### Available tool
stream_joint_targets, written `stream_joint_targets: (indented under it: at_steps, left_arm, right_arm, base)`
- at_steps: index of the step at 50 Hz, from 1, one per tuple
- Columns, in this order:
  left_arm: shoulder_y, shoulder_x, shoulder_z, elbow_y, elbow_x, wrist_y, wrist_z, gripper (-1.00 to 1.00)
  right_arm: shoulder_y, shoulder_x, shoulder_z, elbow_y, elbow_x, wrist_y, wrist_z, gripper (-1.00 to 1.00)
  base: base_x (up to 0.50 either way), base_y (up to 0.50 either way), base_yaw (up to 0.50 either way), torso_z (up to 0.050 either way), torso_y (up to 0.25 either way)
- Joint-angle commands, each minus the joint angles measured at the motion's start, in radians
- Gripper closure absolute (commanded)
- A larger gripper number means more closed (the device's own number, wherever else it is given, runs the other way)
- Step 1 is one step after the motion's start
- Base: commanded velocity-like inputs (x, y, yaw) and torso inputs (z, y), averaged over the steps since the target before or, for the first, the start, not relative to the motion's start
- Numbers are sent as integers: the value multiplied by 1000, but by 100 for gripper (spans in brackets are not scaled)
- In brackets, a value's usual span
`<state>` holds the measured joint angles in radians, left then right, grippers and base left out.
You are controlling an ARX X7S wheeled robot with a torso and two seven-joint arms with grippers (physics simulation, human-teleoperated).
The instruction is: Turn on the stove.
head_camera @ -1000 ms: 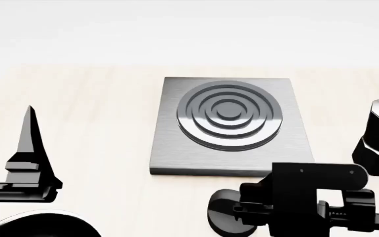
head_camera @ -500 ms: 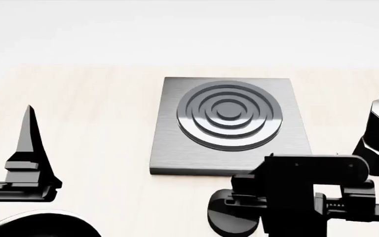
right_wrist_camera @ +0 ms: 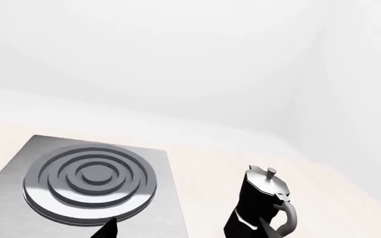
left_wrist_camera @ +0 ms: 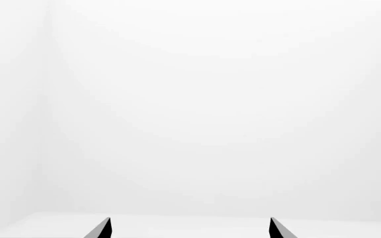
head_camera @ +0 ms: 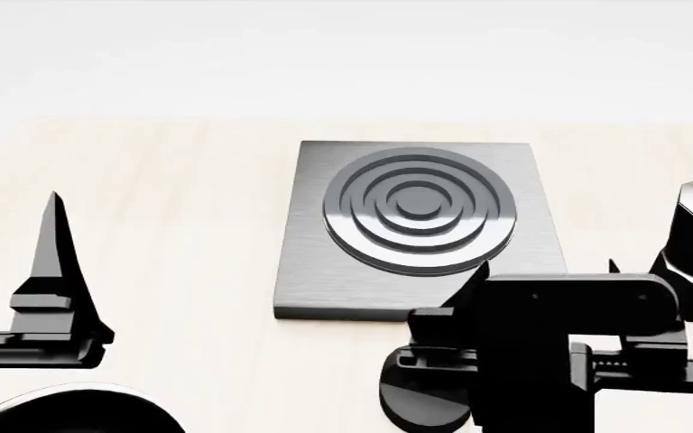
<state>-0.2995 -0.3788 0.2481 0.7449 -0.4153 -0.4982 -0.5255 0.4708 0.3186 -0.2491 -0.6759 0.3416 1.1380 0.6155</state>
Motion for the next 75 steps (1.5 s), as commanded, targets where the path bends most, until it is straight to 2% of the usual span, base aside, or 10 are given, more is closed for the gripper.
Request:
stream_joint_targets:
  at_steps: [1,75]
  left_arm:
    - [1,-2,1,-1,-1,3,-4,-100]
    - [-1,-24,10,23,-18,8,-25,-100]
  right_arm:
    - [12,12,-24,-42,0,12,5,-100]
    - [63,44,-81,-218,19,73,41,-100]
  base:
    - [0,0,0,0,0]
    - [0,0,0,0,0]
